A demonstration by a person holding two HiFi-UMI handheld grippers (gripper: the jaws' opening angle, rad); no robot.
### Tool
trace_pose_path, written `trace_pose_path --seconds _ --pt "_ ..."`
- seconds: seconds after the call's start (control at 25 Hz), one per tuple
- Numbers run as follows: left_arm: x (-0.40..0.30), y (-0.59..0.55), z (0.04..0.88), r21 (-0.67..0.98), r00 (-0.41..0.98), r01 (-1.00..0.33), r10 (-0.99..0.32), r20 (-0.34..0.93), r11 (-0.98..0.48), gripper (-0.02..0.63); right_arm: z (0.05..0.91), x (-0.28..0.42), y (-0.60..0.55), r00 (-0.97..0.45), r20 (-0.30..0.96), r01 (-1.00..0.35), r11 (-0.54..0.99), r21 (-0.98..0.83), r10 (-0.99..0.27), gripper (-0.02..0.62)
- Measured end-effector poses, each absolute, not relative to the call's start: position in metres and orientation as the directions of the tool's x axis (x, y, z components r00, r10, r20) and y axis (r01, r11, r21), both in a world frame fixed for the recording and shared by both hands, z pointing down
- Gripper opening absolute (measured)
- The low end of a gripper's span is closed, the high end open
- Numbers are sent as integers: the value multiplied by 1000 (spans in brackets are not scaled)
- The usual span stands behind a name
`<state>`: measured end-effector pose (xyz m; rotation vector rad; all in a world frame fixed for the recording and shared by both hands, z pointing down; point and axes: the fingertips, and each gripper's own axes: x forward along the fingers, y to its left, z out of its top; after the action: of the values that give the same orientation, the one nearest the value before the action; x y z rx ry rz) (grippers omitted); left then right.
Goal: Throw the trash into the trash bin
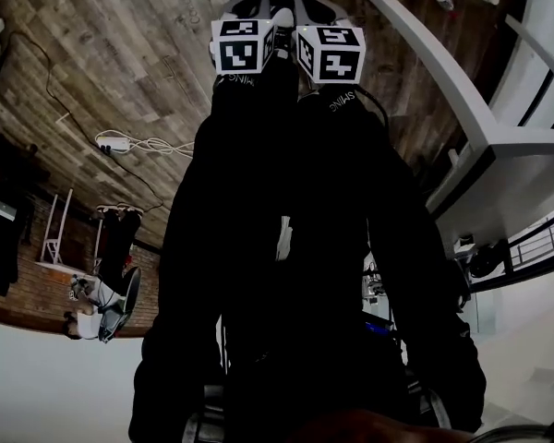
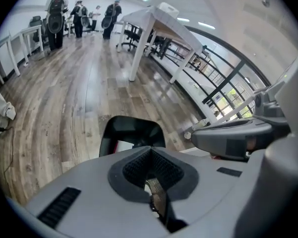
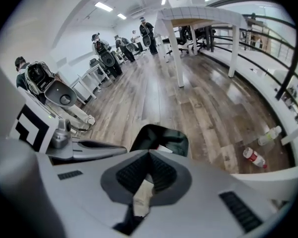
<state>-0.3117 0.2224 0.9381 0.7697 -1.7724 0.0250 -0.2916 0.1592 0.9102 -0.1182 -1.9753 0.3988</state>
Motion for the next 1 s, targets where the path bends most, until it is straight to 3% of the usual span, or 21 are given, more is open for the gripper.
trace_pose_path --seconds 0.24,0.56,0.8,1.0 --pt "-306 207 843 334 -196 -560 -513 835 758 0 813 -289 147 -528 812 -99 932 -349 248 15" --pt "-307 171 647 305 -334 -632 -605 723 713 0 633 -274 120 -662 723 -94 934 -343 199 15" --pt "-305 133 501 271 -433 -700 -695 574 660 0 492 -266 77 -798 597 -86 963 -255 87 15" --pt "-267 97 401 235 -434 -780 -772 464 580 1 391 -228 45 -870 492 -127 972 -197 -14 15"
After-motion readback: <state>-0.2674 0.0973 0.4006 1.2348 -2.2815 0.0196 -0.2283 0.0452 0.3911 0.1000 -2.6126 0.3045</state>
